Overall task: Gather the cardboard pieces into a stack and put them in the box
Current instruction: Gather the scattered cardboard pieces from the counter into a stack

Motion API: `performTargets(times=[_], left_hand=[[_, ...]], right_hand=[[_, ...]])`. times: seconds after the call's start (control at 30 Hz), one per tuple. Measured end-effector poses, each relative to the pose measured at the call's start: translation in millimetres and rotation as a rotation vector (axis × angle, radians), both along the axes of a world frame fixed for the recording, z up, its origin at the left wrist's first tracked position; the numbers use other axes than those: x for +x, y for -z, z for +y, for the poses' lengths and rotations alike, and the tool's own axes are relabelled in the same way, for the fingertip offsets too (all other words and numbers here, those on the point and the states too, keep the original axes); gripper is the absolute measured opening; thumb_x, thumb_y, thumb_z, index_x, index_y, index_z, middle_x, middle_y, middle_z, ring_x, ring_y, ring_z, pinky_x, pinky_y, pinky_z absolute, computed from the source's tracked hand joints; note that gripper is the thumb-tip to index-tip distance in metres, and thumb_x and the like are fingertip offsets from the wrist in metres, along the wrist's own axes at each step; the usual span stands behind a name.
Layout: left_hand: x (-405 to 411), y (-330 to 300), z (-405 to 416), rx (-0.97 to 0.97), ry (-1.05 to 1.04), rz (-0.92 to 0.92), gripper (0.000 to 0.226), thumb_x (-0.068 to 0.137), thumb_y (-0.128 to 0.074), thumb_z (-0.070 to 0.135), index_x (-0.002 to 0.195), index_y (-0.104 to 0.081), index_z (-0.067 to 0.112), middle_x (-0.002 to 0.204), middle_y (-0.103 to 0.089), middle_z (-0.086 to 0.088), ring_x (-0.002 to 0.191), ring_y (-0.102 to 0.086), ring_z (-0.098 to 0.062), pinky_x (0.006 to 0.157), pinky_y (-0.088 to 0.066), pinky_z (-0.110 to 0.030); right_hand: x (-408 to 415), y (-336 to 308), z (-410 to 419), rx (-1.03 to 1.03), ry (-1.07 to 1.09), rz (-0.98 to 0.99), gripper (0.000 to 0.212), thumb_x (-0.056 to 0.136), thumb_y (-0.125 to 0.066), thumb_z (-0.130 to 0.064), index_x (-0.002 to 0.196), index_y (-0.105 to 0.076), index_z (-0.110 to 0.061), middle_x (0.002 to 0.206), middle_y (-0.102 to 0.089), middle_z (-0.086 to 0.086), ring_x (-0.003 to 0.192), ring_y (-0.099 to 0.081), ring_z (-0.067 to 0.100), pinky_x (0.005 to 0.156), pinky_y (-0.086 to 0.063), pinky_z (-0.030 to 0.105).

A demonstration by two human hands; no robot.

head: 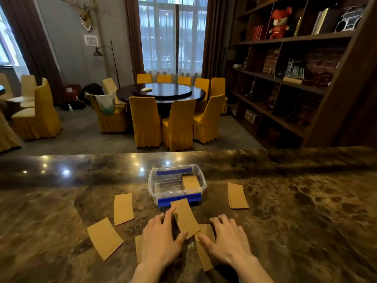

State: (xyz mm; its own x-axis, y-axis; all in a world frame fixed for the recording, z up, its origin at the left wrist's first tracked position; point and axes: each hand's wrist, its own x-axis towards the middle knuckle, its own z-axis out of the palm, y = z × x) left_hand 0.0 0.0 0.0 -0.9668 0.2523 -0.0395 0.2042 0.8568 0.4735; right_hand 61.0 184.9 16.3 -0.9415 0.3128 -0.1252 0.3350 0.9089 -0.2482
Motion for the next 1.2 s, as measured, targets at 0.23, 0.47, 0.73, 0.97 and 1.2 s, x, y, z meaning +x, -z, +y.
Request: performTargets(times=[0.23, 0.47, 0.73, 0.97, 1.2], left_hand=[[-6, 11, 21, 0.086, -0.065, -0.078, 0.073, 0.087, -0.065, 0.057, 0.149, -0.028, 0.049, 0.148, -0.051, 0.004, 0.142, -0.039, -0.021, 0.120, -0.035, -0.045], [1, 14, 34, 0.121, -0.089, 0.011, 0.053, 0.087, -0.074, 0.037, 0.133, -0.050, 0.046, 0.127, -0.057, 0.012, 0.129, -0.045, -0.012, 0.112, -0.042, -0.035], [0, -2, 37, 0.579, -0.117, -0.024, 0.037, 0.089, -0.072, 0.007, 0.087, -0.058, 0.042, 0.102, -0.062, 0.017, 0.083, -0.066, -0.002, 0.073, -0.064, -0.031], [0, -13, 43, 0.770, 0.018, -0.177, 0.029, 0.090, -0.074, 0.009, 0.095, -0.057, 0.032, 0.095, -0.071, 0.005, 0.071, -0.074, -0.006, 0.072, -0.066, -0.033], [-7, 2, 42, 0.010, 0.261, -0.114, 0.106, 0.059, -0.069, 0.076, 0.151, -0.024, 0.047, 0.153, -0.034, 0.015, 0.149, -0.018, -0.017, 0.127, -0.011, -0.048]], right_hand=[[1, 12, 1, 0.020, -0.016, 0.002, 0.076, 0.080, -0.043, -0.075, 0.141, -0.046, -0.030, 0.146, -0.044, -0.002, 0.135, -0.037, 0.023, 0.111, -0.037, 0.044], [3, 17, 0, 0.050, -0.021, 0.034, 0.069, 0.083, -0.045, -0.070, 0.139, -0.047, -0.030, 0.145, -0.045, -0.003, 0.134, -0.037, 0.022, 0.110, -0.038, 0.043], [-4, 6, 8, -0.205, 0.077, 0.225, 0.053, 0.085, -0.052, -0.064, 0.128, -0.058, -0.034, 0.126, -0.059, -0.010, 0.117, -0.053, 0.013, 0.098, -0.049, 0.035], [-20, -11, 20, -0.818, 0.207, 0.365, 0.027, 0.089, -0.070, -0.021, 0.116, -0.067, -0.024, 0.089, -0.077, -0.006, 0.081, -0.074, 0.004, 0.069, -0.062, 0.023], [-16, -5, 38, -0.959, 0.456, 0.380, 0.023, 0.091, -0.067, -0.013, 0.086, -0.061, -0.034, 0.084, -0.069, -0.010, 0.074, -0.064, 0.000, 0.054, -0.046, 0.012]])
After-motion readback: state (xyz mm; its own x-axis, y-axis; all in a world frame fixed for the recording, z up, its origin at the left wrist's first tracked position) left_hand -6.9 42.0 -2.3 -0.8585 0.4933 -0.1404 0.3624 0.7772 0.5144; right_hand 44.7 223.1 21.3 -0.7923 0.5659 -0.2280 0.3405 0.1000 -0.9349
